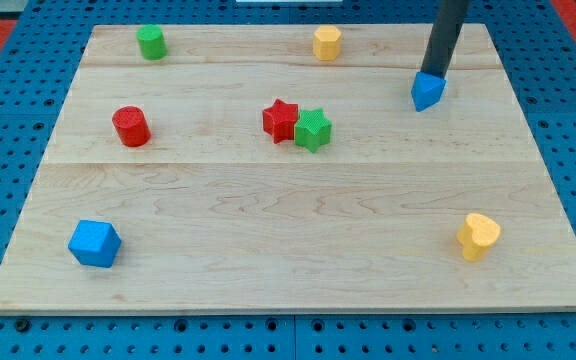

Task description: Place the blue triangle to the bottom of the yellow hexagon

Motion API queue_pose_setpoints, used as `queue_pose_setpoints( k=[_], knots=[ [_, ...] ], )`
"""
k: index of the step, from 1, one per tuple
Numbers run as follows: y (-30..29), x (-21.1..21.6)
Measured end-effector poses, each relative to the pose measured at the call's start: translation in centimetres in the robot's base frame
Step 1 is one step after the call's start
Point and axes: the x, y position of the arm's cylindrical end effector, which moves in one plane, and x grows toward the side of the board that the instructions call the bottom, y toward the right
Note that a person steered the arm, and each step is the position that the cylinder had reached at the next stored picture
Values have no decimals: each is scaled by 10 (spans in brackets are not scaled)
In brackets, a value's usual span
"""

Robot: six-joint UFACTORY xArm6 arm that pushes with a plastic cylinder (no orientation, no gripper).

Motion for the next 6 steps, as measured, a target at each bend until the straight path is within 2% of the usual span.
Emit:
queue_pose_setpoints(
  k=[1, 2, 3, 4, 5, 6],
  knots=[
    [-48, 0],
    [-51, 1],
    [-46, -18],
    [-10, -20],
    [22, 16],
    [-24, 28]
  ],
)
